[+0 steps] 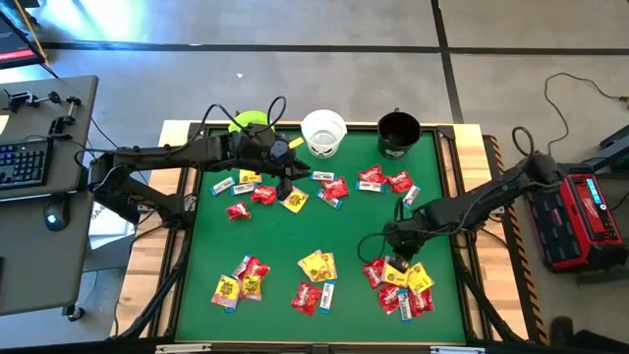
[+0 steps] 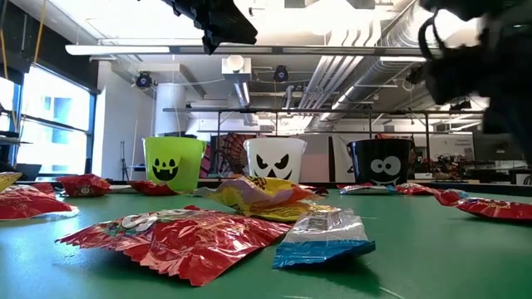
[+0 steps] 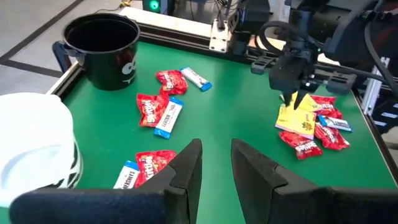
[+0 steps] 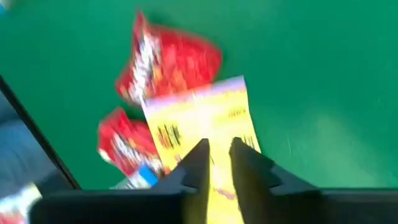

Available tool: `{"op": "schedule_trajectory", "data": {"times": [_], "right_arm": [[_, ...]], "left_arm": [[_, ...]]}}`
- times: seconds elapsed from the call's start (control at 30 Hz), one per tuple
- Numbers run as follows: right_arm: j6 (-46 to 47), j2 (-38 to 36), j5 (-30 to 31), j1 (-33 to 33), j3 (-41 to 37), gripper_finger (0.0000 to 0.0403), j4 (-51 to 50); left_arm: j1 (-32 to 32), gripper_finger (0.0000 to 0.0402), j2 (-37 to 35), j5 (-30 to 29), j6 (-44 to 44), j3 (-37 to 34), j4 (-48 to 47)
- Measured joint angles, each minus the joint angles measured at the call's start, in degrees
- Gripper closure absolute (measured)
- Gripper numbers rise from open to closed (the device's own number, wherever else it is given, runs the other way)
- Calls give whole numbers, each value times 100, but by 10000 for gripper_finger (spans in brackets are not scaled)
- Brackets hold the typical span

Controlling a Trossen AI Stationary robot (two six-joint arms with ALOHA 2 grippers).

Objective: Sort candy by brand, put in halloween buckets
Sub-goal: Put the yellow candy into the green bucket

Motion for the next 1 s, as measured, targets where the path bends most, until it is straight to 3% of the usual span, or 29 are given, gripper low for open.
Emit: {"op": "schedule_trajectory", "data": {"times": [0.17,0.3,0.87,1.0], "right_arm": [[-651,77,172,306,-8,253,-198],[-1226,77,459,429,-8,221,-281],[-2189,983,787,784,-3,225,-256],[-2043,1092,794,783,11,252,-177]], "left_arm": [[-68,326,0,0,6,0,-37],[-68,326,0,0,72,0,-51],[-105,326,0,-2,107,0,-85],[-105,326,0,-2,61,0,-92]]}}
